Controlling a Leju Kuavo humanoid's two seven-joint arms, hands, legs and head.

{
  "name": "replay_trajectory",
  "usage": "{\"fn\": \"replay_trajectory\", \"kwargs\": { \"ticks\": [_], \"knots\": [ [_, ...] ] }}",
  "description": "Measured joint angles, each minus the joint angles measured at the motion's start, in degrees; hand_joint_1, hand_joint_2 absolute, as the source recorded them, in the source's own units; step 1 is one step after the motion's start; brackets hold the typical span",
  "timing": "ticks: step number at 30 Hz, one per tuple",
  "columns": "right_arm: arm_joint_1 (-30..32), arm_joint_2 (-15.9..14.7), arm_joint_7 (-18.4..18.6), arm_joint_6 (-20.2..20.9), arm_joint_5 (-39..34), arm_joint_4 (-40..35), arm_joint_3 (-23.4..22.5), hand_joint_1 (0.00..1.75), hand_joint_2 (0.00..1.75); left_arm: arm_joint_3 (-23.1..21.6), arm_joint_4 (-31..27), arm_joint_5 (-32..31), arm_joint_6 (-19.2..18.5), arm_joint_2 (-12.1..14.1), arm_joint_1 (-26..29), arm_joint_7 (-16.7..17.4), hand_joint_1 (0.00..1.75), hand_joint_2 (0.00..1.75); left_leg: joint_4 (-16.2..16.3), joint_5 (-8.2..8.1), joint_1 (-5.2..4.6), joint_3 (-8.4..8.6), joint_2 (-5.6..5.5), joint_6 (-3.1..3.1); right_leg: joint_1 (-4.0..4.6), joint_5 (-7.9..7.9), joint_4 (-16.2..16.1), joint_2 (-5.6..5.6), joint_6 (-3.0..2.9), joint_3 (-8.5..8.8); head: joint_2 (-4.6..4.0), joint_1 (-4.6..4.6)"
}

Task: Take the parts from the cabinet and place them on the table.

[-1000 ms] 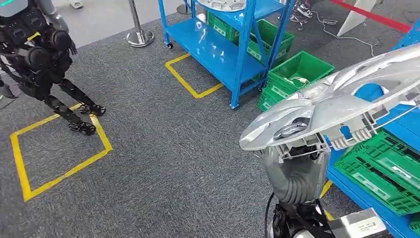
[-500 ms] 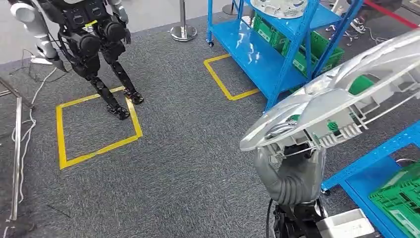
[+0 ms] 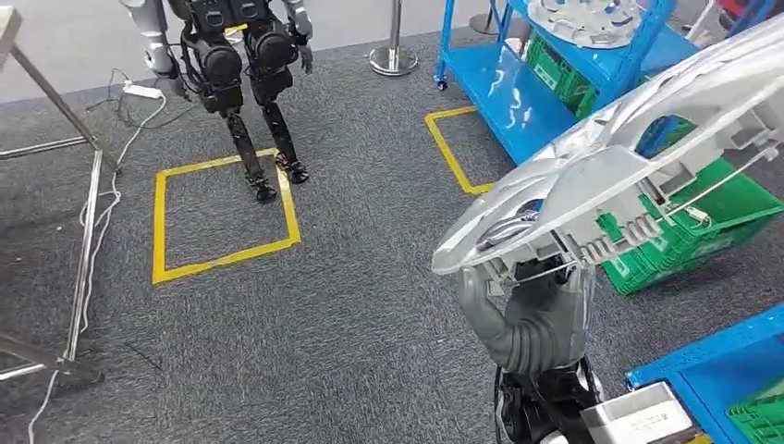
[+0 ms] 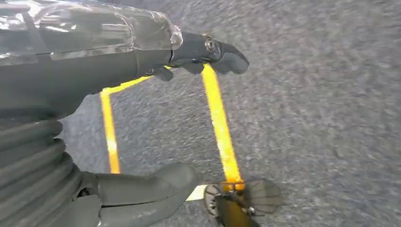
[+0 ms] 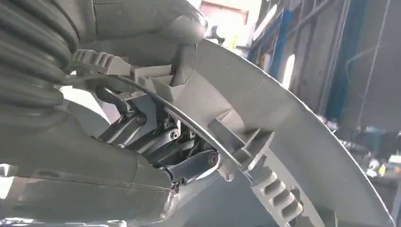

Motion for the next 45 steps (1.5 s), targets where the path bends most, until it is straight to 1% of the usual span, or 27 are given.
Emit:
{"fn": "replay_trajectory", "kwargs": {
  "ticks": [3,4,6,8,9,11,13,14,18,19,20,21,23,24,25,27,28,29,33,34,36,38,39,41,43,44,45],
  "knots": [
    [0.0,0.0,0.0,0.0,0.6,0.0,0.2,1.75,1.75,0.0,0.0,-0.2,-0.6,0.0,0.1,3.1,0.0,1.75,-0.3,0.0,-0.43,-0.01,-1.52,1.38,-0.45,-0.25,-0.4,-1.31,1.01,0.84,0.0,-0.09],
    [0.0,0.0,0.0,0.0,0.7,0.0,0.3,1.75,1.75,0.0,0.0,-0.2,-0.6,0.0,0.1,3.8,0.0,1.75,-0.5,0.28,-0.19,0.07,-2.2,1.81,-0.75,-1.06,0.4,0.47,1.52,0.62,0.0,0.15],
    [0.3,0.0,0.0,0.0,0.8,0.0,0.3,1.75,1.75,0.0,0.0,-0.3,-0.6,0.1,0.1,4.6,0.0,1.75,-0.5,0.39,-0.32,-0.01,-3.24,2.26,-0.76,-5.47,7.2,3.62,1.44,-2.4,0.0,0.98],
    [0.6,-0.1,0.0,0.0,0.8,0.0,0.3,1.75,1.75,0.0,0.0,-0.4,-0.7,0.1,0.1,4.9,0.0,1.75,-0.4,0.34,-0.79,-0.01,-4.64,2.59,-0.69,-9.31,17.1,4.32,1.26,-7.2,0.0,1.68],
    [0.9,-0.2,0.0,0.0,0.8,0.0,0.4,1.75,1.75,0.0,0.0,-0.4,-0.7,0.1,0.1,4.8,0.0,1.75,-0.4,0.36,-0.98,0.02,-5.44,2.7,-0.68,-9.32,19.2,4.36,1.06,-8.53,0.0,1.81],
    [1.1,-0.4,0.1,0.0,0.8,0.0,0.5,1.75,1.75,0.0,0.0,-0.4,-0.7,0.1,0.3,3.5,0.0,1.75,-0.4,0.36,-1.29,0.21,-7.12,2.7,-0.5,-5.24,15.2,4.68,0.31,-7.41,0.0,1.92],
    [1.1,-0.6,0.6,0.0,1.2,0.0,0.8,1.75,1.75,0.0,0.0,-0.4,-0.6,0.0,0.2,2.1,0.0,1.75,-0.4,0.36,-1.4,0.55,-8.68,2.69,-0.04,0.66,5.0,6.27,-0.76,-3.38,0.0,2.01],
    [1.0,-0.9,0.7,0.0,1.5,0.0,0.9,1.75,1.75,0.0,0.0,-0.4,-0.6,-0.3,0.2,1.4,0.0,1.75,-0.3,0.39,-1.46,0.46,-9.23,2.59,0.15,1.06,2.0,8.74,-1.49,-2.15,0.0,1.97],
    [0.7,-1.3,1.8,0.0,2.6,-0.1,1.1,1.75,1.75,0.0,0.0,-0.4,-0.8,-0.9,0.5,-0.1,0.0,1.75,-0.7,0.97,-1.11,-0.14,-11.35,1.38,0.33,1.33,0.7,7.18,-1.83,-1.62,0.0,1.86],
    [0.6,-1.3,1.9,0.0,2.6,-0.3,1.2,1.75,1.75,0.0,0.0,-0.4,-0.8,-0.8,0.6,-0.2,0.0,1.75,0.0,0.54,-1.2,-0.33,-9.91,1.48,-0.22,2.02,-0.3,6.39,-1.97,-1.3,0.0,1.81],
    [0.5,-1.4,1.9,0.0,2.8,-0.4,1.2,1.75,1.75,0.0,0.0,-0.4,-0.8,-0.9,0.6,-0.2,0.0,1.75,1.7,-1.02,-1.52,-1.25,-5.16,1.24,-0.04,2.19,-0.7,5.92,-2.13,-1.11,0.0,1.31],
    [0.5,-1.4,1.9,-0.1,2.8,-0.5,1.2,1.75,1.75,0.0,0.0,-0.4,-0.8,-0.9,0.5,-0.2,0.0,1.75,5.1,-3.36,-1.21,-2.97,-4.14,0.89,-0.01,2.32,-0.8,5.24,-2.34,-1.11,0.0,0.74],
    [0.5,-1.5,2.0,-0.1,2.9,-0.5,1.2,1.75,1.75,0.0,0.0,-0.4,-0.9,-1.0,0.4,0.3,0.0,1.75,13.9,-7.47,-0.56,-7.07,-4.24,0.15,0.02,2.27,-0.8,3.84,-2.37,-1.19,0.0,0.44],
    [0.6,-1.5,2.3,-0.1,2.8,-0.5,1.2,1.75,1.75,0.0,0.0,-0.4,-1.0,-1.1,0.5,0.8,0.0,1.75,16.6,-8.1,-0.31,-8.37,-4.45,-0.21,-0.01,2.21,-0.8,3.21,-2.32,-1.22,0.0,0.24],
    [0.7,-1.6,2.4,-0.1,2.6,-0.5,1.2,1.75,1.75,0.0,0.0,-0.4,-1.0,-1.1,0.6,1.3,0.0,1.75,16.5,-7.31,-0.04,-8.27,-4.49,-0.52,-0.05,2.16,-0.8,2.51,-2.23,-1.23,0.0,0.04],
    [1.0,-1.6,2.3,0.0,2.2,-0.5,1.3,1.75,1.75,-0.1,0.0,-0.4,-0.9,-1.1,0.7,1.5,0.0,1.75,9.0,-3.17,0.3,-4.15,-3.9,-0.81,-0.12,1.95,-0.6,1.3,-1.86,-1.16,0.0,-0.29],
    [1.0,-1.7,2.1,0.0,2.1,-0.5,1.3,1.75,1.75,-0.1,0.0,-0.4,-0.8,-1.1,0.6,1.5,0.0,1.75,3.5,-1.05,0.32,-0.9,-2.63,-0.86,-0.19,1.72,-0.3,0.73,-1.5,-1.11,0.0,-0.33],
    [1.0,-1.7,1.9,0.0,1.9,-0.5,1.3,1.75,1.75,-0.1,0.0,-0.3,-0.7,-1.1,0.6,1.5,0.0,1.75,-0.2,-0.97,0.15,1.09,0.44,-0.6,0.01,1.44,0.2,0.37,-1.02,-1.02,0.0,-0.44],
    [0.7,-1.7,1.5,0.1,1.8,-0.5,1.4,1.75,1.75,0.0,0.0,-0.3,-0.7,-1.0,0.6,1.5,0.0,1.75,-0.1,-0.8,-0.59,0.61,-1.23,1.24,-0.24,1.01,0.2,-1.16,0.43,-0.67,0.0,0.0],
    [0.6,-1.7,1.5,0.2,1.8,-0.5,1.5,1.75,1.75,0.0,0.0,-0.3,-0.7,-1.0,0.6,1.4,0.0,1.75,-0.5,-0.44,-0.28,1.0,-1.97,1.78,-0.48,0.57,0.4,-0.95,0.91,-0.81,0.0,-0.09],
    [0.4,-1.9,1.5,0.2,1.7,-0.5,1.7,1.75,1.75,0.0,-0.1,-0.3,-0.7,-0.9,0.5,1.4,0.0,1.75,-0.5,-0.2,-0.27,0.93,-3.06,2.23,-0.72,-3.17,5.4,3.29,1.31,-2.61,0.0,0.63],
    [0.4,-1.9,1.5,0.2,1.7,-0.5,1.8,1.75,1.75,0.0,0.0,-0.3,-0.7,-1.0,0.4,1.4,0.0,1.75,-0.5,-0.19,-0.59,0.89,-4.37,2.58,-0.67,-7.8,15.8,4.24,1.29,-7.29,0.0,1.27],
    [0.4,-1.9,1.5,0.2,1.6,-0.4,1.8,1.75,1.75,0.0,0.0,-0.3,-0.7,-1.0,0.4,1.4,0.0,1.75,-0.5,-0.2,-0.78,0.9,-5.12,2.62,-0.62,-8.61,19.1,4.3,1.14,-9.02,0.0,1.51],
    [0.4,-1.9,1.5,0.2,1.6,-0.3,2.0,1.75,1.75,0.0,0.0,-0.3,-0.7,-1.0,0.5,1.4,0.0,1.75,-0.4,-0.18,-1.11,1.07,-6.8,2.68,-0.52,-5.88,17.7,4.5,0.42,-9.01,0.0,1.97],
    [0.2,-2.0,1.5,0.2,1.6,-0.3,2.1,1.75,1.75,0.0,0.0,-0.3,-0.7,-1.1,0.5,1.3,0.0,1.75,-0.4,-0.18,-1.25,1.33,-8.34,2.68,-0.05,0.02,8.3,5.65,-0.66,-5.28,0.0,1.99],
    [0.1,-2.0,1.5,0.1,1.7,-0.3,2.2,1.75,1.75,0.0,-0.1,-0.3,-0.7,-1.2,0.5,1.3,0.0,1.75,-0.5,-0.17,-1.14,1.33,-8.98,2.67,0.26,2.24,3.3,7.73,-1.22,-3.23,0.0,2.05],
    [0.1,-2.1,1.5,0.1,1.7,-0.3,2.2,1.75,1.75,0.0,-0.1,-0.3,-0.7,-1.4,0.4,1.3,0.0,1.75,-0.2,-0.23,-1.58,1.11,-9.58,2.5,0.16,1.73,1.3,9.6,-1.86,-2.52,0.0,1.7]
  ]
}}
